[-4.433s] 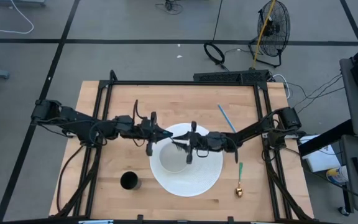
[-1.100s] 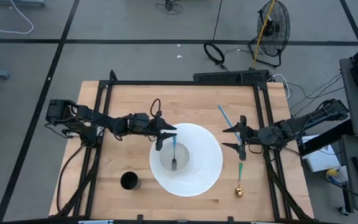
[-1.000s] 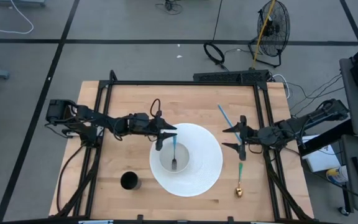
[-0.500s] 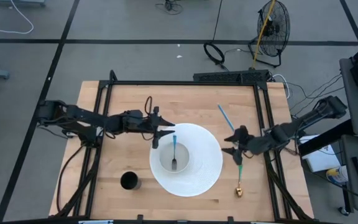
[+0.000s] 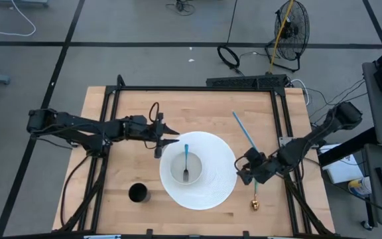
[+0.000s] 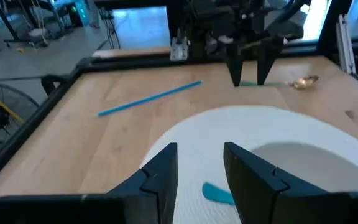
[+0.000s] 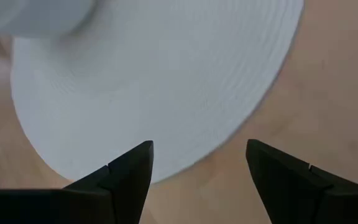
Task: Pick & Place Utensil
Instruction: Put the green spoon into the white bowl to the left of the blue fork
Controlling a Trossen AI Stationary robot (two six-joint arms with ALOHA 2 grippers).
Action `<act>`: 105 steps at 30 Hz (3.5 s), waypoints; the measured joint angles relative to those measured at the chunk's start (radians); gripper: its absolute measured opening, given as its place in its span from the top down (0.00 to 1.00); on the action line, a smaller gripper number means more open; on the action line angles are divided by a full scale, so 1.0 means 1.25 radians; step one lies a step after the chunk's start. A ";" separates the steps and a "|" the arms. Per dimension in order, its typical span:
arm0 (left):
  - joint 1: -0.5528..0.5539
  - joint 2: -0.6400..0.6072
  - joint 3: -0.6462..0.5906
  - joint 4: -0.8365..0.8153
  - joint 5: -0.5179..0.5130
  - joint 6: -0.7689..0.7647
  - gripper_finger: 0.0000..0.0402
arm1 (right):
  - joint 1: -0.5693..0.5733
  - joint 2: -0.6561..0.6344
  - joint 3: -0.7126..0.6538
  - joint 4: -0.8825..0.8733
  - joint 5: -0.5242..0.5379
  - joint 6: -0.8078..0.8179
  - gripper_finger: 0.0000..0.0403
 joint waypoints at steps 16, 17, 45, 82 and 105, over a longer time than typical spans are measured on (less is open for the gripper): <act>0.000 -0.002 0.000 0.001 0.000 -0.004 0.66 | 0.069 0.013 0.093 -0.194 -0.028 0.182 0.38; 0.000 -0.002 0.000 0.001 0.000 -0.004 0.66 | 0.075 0.013 0.098 -0.198 -0.034 0.196 0.38; 0.031 -0.002 0.000 0.001 -0.022 -0.014 0.66 | 0.168 0.285 0.166 -0.225 -0.339 0.553 0.38; 0.031 -0.002 0.000 -0.034 -0.021 -0.026 0.66 | 0.154 0.296 0.161 -0.255 -0.367 0.494 0.98; 0.030 -0.002 0.000 0.044 -0.021 -0.047 0.66 | 0.155 0.296 0.160 -0.249 -0.050 0.238 1.00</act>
